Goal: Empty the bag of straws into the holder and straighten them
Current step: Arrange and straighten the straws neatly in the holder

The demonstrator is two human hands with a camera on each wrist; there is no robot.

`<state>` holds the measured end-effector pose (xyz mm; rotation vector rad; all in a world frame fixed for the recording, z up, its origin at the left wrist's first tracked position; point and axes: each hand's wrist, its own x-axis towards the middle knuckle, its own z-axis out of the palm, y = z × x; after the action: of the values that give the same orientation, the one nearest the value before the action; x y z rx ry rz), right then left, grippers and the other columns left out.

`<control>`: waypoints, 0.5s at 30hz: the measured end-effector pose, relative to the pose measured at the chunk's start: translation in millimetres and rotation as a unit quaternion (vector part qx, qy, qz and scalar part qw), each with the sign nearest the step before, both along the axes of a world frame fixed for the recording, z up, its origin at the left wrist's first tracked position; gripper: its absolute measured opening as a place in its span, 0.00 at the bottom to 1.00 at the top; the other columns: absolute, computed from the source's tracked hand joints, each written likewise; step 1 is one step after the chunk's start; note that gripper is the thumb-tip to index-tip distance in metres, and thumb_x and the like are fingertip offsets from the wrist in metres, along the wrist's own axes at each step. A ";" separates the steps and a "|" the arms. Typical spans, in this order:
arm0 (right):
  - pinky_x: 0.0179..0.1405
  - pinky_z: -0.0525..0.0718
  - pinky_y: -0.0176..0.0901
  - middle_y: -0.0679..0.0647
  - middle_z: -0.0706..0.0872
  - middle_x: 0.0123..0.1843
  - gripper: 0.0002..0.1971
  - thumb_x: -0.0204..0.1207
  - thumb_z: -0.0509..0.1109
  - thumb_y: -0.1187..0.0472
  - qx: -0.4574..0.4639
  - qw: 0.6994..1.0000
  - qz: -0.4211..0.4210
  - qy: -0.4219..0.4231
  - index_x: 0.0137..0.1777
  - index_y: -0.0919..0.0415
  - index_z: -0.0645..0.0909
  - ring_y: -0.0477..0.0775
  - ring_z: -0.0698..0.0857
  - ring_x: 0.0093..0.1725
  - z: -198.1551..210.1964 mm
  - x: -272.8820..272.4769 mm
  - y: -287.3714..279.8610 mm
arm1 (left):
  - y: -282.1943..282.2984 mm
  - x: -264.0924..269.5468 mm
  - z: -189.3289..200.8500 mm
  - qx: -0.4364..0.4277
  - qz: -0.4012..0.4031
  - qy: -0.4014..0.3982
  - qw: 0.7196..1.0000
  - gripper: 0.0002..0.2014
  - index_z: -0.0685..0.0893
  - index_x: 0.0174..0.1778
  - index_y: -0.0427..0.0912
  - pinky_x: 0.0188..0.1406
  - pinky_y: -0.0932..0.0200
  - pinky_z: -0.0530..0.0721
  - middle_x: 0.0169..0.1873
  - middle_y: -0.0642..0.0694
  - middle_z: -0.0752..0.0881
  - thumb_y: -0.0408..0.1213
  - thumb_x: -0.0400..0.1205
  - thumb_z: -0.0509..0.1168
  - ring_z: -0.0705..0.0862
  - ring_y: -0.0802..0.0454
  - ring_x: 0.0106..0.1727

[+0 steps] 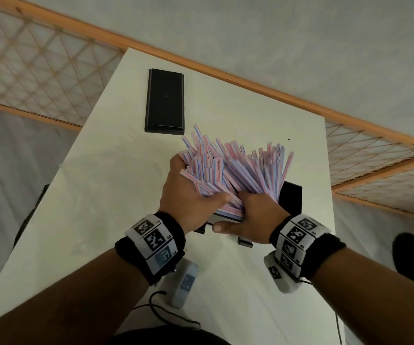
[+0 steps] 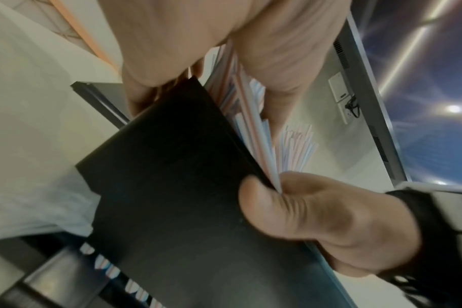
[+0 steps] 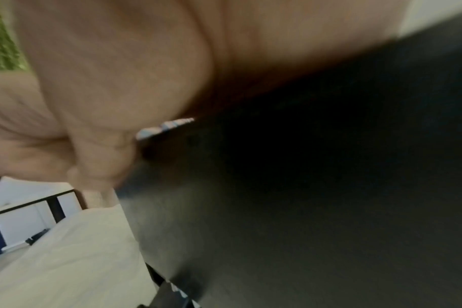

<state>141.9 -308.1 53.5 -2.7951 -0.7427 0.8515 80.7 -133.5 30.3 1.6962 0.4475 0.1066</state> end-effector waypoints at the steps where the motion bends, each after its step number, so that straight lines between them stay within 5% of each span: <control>1: 0.38 0.75 0.41 0.44 0.79 0.39 0.35 0.61 0.72 0.24 0.012 1.000 0.001 -0.021 0.54 0.54 0.76 0.49 0.81 0.40 0.5 -3.1 -5.1 | 0.2 0.5 -0.6 0.011 0.004 0.008 1.000 0.42 0.68 0.66 0.50 0.46 0.79 0.79 0.52 0.64 0.83 0.38 0.63 0.87 0.81 0.82 0.47; 3: 0.39 0.71 0.41 0.46 0.78 0.42 0.27 0.66 0.77 0.36 0.068 0.994 0.014 -0.088 0.54 0.55 0.76 0.55 0.82 0.43 5.0 -11.3 -18.7 | 0.6 1.2 -2.4 0.019 0.010 0.016 1.000 0.41 0.69 0.67 0.50 0.43 0.81 0.78 0.51 0.64 0.84 0.38 0.64 0.87 0.82 0.81 0.45; 5: 0.39 0.75 0.43 0.49 0.80 0.43 0.22 0.67 0.75 0.42 0.119 0.982 0.027 -0.142 0.52 0.56 0.79 0.58 0.82 0.44 11.2 -21.1 -29.1 | -0.9 1.5 -2.1 -0.008 0.018 0.023 1.000 0.42 0.71 0.69 0.49 0.54 0.65 0.86 0.53 0.61 0.87 0.42 0.63 0.87 0.86 0.72 0.50; 7: 0.41 0.81 0.48 0.50 0.83 0.43 0.19 0.68 0.71 0.42 0.122 0.986 0.041 -0.103 0.49 0.56 0.80 0.57 0.83 0.44 11.8 -29.1 -29.9 | -3.7 1.4 0.0 -0.041 0.032 0.027 0.998 0.43 0.72 0.70 0.51 0.59 0.51 0.89 0.55 0.59 0.88 0.53 0.61 0.85 0.89 0.64 0.53; 11: 0.49 0.84 0.51 0.48 0.82 0.50 0.22 0.71 0.68 0.39 0.065 0.995 0.061 -0.034 0.58 0.53 0.80 0.56 0.83 0.53 -3.2 -30.1 -18.2 | -7.6 4.0 4.6 -0.067 0.052 0.038 0.996 0.46 0.71 0.71 0.53 0.61 0.45 0.89 0.62 0.55 0.87 0.69 0.60 0.78 0.89 0.56 0.59; 15: 0.41 0.81 0.45 0.45 0.79 0.39 0.20 0.74 0.67 0.34 0.018 0.998 0.014 -0.051 0.47 0.52 0.77 0.52 0.80 0.41 -2.8 -23.2 -8.1 | -4.1 5.2 7.5 -0.052 0.064 0.067 0.994 0.52 0.70 0.71 0.52 0.63 0.44 0.88 0.64 0.52 0.86 0.75 0.55 0.73 0.88 0.50 0.61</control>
<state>118.6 -316.2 50.7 -2.8206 -0.8056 0.6967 85.8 -137.6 37.7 1.5770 0.6509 0.0619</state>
